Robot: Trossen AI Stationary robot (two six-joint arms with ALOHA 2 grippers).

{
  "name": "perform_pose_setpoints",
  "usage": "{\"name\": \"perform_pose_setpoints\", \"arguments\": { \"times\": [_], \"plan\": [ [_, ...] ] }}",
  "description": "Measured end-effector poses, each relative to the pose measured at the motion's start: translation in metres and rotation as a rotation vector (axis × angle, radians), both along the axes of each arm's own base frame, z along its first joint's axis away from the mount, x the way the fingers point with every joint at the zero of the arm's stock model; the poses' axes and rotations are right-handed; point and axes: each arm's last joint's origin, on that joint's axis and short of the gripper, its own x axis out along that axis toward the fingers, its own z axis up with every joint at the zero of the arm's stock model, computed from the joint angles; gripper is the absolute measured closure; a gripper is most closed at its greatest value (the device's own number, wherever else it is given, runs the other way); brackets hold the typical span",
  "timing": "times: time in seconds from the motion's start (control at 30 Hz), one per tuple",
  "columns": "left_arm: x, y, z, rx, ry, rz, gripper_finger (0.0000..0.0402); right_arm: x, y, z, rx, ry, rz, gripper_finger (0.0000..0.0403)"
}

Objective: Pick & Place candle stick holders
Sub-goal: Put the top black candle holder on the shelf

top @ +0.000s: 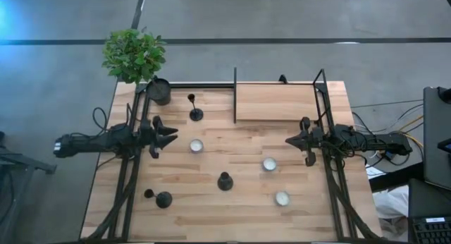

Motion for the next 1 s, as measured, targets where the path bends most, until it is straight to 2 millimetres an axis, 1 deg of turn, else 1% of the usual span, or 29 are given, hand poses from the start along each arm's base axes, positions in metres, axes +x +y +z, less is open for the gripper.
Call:
{"name": "perform_pose_setpoints", "arguments": {
  "times": [0.07, 0.17, 0.27, 0.33, 0.47, 0.57, 0.63, 0.7, 0.8, 0.93, 1.0],
  "plan": [
    [0.0, 0.001, 0.004, 0.087, 0.055, 0.023, 0.025, 0.0, 0.0, 0.0, 0.0, 0.0, 0.0, 0.0394],
    [0.001, 0.003, 0.01, 0.166, 0.184, 0.112, 0.025, 0.0, 0.0, 0.0, 0.0, 0.0, 0.0, 0.0394],
    [0.007, 0.005, 0.016, 0.22, 0.266, 0.149, 0.025, 0.0, 0.0, 0.0, 0.0, 0.0, 0.001, 0.0394],
    [0.012, 0.006, 0.015, 0.235, 0.32, 0.172, 0.025, 0.0, 0.0, 0.0, 0.0, 0.0, 0.001, 0.0394],
    [0.022, 0.008, 0.007, 0.248, 0.408, 0.248, 0.025, 0.0, 0.0, 0.0, 0.0, 0.0, 0.001, 0.0394],
    [0.027, 0.012, 0.001, 0.246, 0.42, 0.379, 0.025, 0.0, 0.0, 0.0, 0.0, 0.0, 0.001, 0.0394],
    [0.03, 0.013, -0.002, 0.238, 0.387, 0.433, 0.025, 0.0, 0.0, 0.0, 0.0, 0.0, 0.001, 0.0394],
    [0.032, 0.015, -0.007, 0.223, 0.368, 0.45, 0.025, 0.0, 0.0, 0.0, 0.0, 0.0, 0.001, 0.0394],
    [0.035, 0.016, -0.015, 0.206, 0.402, 0.463, 0.025, 0.0, 0.0, 0.0, 0.0, 0.001, 0.001, 0.0394],
    [0.038, 0.018, -0.019, 0.209, 0.421, 0.485, 0.025, 0.0, 0.0, 0.0, 0.0, 0.001, 0.001, 0.0394],
    [0.041, 0.02, -0.017, 0.218, 0.393, 0.495, 0.025, 0.0, 0.0, 0.0, 0.0, 0.001, 0.001, 0.0394]
  ]
}}
